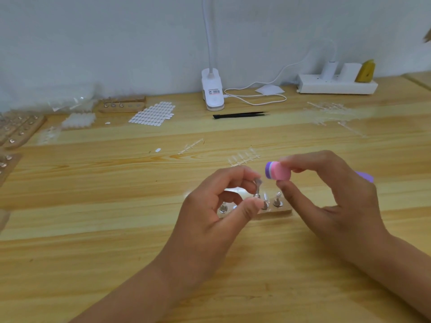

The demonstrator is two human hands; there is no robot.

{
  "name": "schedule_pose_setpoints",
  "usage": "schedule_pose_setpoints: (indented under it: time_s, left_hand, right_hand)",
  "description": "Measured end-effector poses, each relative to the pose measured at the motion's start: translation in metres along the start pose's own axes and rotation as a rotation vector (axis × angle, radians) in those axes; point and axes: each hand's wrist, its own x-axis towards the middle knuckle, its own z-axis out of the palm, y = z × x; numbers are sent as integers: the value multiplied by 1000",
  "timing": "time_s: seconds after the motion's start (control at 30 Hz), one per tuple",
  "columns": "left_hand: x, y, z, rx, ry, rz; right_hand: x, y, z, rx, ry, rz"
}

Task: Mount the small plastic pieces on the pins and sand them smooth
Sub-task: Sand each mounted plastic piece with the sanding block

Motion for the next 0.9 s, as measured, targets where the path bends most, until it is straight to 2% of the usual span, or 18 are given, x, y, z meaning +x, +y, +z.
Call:
schedule_pose_setpoints:
  time_s: [0.2,0.33,0.47,0.63,0.77,0.9]
  left_hand:
    - [-3,1,1,-45,-33,-23]
    - [-1,-2,-2,-72,-26,-37]
    - [-3,-2,1,-56,-51,-44]
    - [-1,-1,-3,-85,-51,-23]
    - [-1,-1,-2,-106,-77,-41]
    - [0,2,-6,-231,-74,-71]
  right_hand:
    - [-3,-3,5,-7,-35,-140]
    - [-1,2,2,-17,-14,-44]
    - [-3,-5,8,-14,-14,-131]
    - [1,5,3,-37,6,-21]
    - [-4,1,8,-27,-27,-149]
    - [2,11,3,-49,14,-61]
